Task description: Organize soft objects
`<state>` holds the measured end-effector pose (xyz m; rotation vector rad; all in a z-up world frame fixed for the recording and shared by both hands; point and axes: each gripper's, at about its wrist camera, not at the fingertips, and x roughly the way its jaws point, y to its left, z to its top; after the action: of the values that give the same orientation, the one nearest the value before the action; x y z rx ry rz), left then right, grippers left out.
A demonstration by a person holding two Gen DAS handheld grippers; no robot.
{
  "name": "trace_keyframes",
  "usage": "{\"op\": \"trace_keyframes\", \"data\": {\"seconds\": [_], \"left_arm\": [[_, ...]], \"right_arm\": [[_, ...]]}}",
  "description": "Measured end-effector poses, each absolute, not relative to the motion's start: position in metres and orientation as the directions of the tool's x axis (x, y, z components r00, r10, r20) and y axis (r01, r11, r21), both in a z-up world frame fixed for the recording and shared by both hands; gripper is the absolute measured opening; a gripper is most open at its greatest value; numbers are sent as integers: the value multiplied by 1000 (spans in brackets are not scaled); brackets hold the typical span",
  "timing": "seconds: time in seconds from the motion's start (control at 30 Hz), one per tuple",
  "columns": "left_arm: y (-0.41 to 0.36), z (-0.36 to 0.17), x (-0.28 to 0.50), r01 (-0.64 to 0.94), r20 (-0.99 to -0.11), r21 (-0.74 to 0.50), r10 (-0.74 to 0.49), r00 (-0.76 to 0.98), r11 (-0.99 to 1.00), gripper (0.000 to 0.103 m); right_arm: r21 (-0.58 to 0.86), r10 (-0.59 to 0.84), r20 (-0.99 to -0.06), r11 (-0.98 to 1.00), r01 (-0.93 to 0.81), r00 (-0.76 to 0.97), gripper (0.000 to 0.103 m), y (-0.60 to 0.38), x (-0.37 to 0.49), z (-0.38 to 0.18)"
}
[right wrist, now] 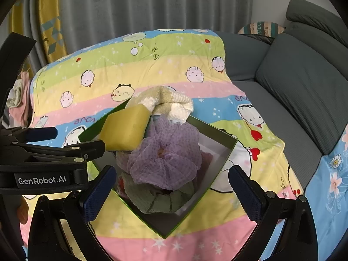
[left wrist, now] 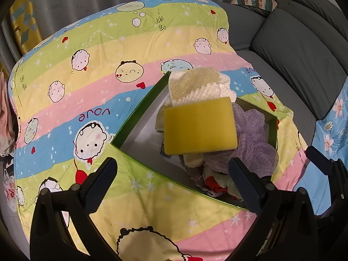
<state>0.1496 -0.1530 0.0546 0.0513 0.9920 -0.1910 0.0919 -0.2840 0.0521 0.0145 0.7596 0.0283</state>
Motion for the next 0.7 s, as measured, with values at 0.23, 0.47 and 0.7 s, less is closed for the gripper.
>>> {"op": "trace_keyframes", "data": {"seconds": [0.23,0.47,0.7], "left_arm": [[-154,54,150,184,-836,-43,-136,531,982,102],[-153,54,149,184,-836,-39,-133,533,982,102],[-152,54,149,180,-835,-37,-129,534,983,102]], "right_arm": [[23,31,-689,1000,-22,725,103,-284,92,52],[23,30,-689,1000,-19,724,103,-284,91,52],[21,29,-689,1000,-20,724,103,-284,92,52]]}}
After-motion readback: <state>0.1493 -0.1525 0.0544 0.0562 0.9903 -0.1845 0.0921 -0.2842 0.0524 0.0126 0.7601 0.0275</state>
